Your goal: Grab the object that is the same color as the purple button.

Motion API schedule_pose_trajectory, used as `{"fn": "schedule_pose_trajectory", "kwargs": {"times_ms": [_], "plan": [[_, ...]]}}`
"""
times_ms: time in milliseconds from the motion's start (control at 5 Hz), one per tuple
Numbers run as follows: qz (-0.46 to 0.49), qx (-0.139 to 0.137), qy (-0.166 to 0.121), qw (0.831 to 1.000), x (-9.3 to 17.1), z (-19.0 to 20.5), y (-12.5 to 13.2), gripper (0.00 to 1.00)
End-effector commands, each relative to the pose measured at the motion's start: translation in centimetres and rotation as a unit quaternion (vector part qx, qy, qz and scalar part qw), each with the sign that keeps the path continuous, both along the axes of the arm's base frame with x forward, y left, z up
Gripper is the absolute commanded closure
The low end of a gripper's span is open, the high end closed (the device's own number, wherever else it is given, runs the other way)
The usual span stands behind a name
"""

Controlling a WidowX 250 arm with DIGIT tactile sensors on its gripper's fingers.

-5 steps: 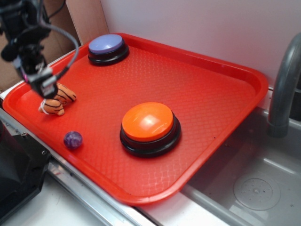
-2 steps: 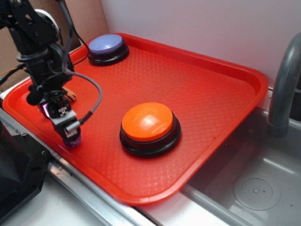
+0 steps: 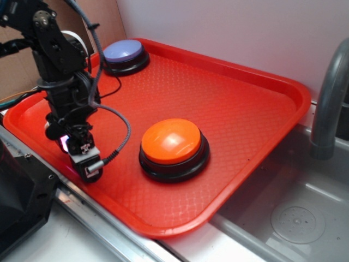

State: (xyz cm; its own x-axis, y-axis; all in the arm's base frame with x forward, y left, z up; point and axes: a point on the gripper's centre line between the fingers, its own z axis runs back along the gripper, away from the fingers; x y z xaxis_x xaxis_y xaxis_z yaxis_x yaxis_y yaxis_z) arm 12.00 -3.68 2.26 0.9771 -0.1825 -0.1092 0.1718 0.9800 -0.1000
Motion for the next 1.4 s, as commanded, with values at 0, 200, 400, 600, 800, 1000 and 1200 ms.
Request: {"fn": "schedule_pose_trajectory", "kwargs": {"times_ms": [0, 200, 400, 600, 800, 1000, 1200], "plan": [[0.002, 0.010, -0.003, 1.000, -0.1, 0.2, -0.6, 1.00], [0.004, 0.019, -0.002, 1.000, 0.2, 1.1, -0.6, 1.00], [0.020, 0.013, -0.026, 0.999, 1.3, 4.2, -0.1, 1.00], [0.058, 0.018, -0.070, 0.996, 3.2, 9.3, 1.6, 1.00], [0.084, 0.021, -0.097, 0.992, 5.5, 13.9, 3.7, 1.00], [0.099, 0.025, -0.100, 0.990, 7.0, 14.7, 5.3, 1.00], [0.102, 0.032, -0.100, 0.989, 7.9, 14.5, 6.1, 1.00]]}}
